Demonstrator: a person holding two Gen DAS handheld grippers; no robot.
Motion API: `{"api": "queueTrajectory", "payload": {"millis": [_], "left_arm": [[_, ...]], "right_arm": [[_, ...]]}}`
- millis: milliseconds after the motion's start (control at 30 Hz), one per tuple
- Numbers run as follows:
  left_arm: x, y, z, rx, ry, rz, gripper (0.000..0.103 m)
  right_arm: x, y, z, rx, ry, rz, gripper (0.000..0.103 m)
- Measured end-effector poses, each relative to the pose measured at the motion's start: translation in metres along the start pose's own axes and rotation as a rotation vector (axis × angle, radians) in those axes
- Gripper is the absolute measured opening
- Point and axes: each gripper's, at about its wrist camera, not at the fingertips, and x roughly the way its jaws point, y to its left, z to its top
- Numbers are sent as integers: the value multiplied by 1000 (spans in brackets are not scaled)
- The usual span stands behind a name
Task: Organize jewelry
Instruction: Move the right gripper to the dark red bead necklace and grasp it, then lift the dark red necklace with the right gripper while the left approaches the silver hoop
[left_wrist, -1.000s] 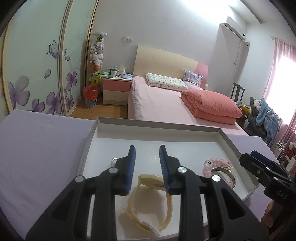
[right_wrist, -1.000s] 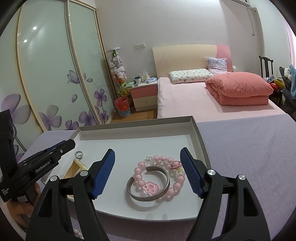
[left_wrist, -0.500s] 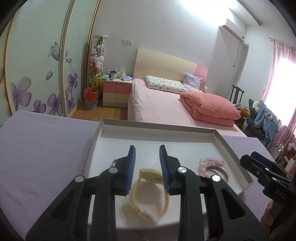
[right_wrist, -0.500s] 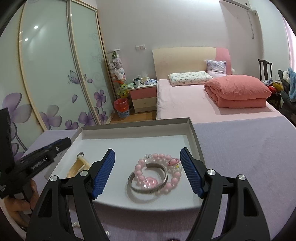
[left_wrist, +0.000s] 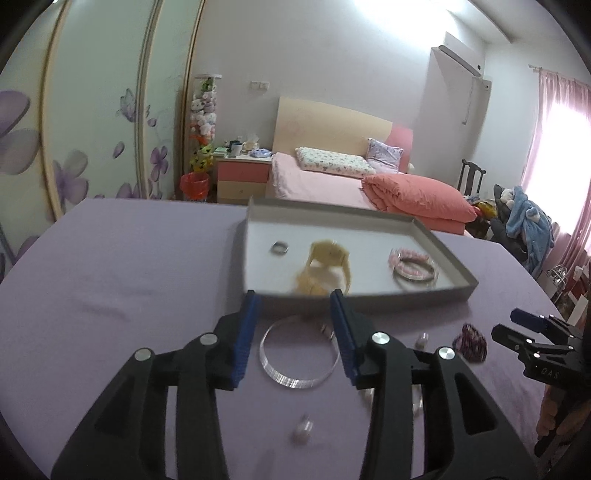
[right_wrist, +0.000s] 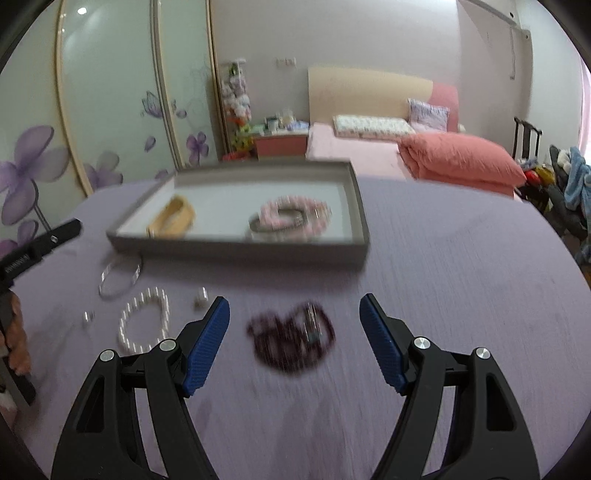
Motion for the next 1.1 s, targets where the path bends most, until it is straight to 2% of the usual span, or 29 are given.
{"api": "queueTrajectory", "payload": {"millis": [167, 267, 567, 633, 667, 700, 767, 967, 1100], "left_arm": [[-11, 8, -16, -23, 20, 16, 43], [-9, 11, -18, -36, 27, 23, 43], [-3, 10, -18, -41, 46, 24, 44], [-1, 10, -18, -42, 53, 21, 45], [0, 9, -18, -42, 58, 18, 47], [2, 9, -17, -43, 68, 16, 50], [5, 7, -16, -37, 88, 17, 52], [23, -9, -16, 23, 173, 32, 69], [41, -19, -15, 75, 228, 56, 72]], "right_arm": [[9, -4, -9, 5, 66, -22, 73], [22, -2, -11, -1, 124, -25, 83], [54, 9, -1, -38, 205, -43, 84], [56, 9, 0, -40, 199, -36, 73], [55, 9, 1, -44, 192, -30, 62], [54, 9, 1, -46, 186, -30, 42], [49, 10, 0, -60, 178, -21, 17], [33, -2, -12, -47, 171, -24, 13], [22, -19, -20, 13, 166, -30, 13]]}}
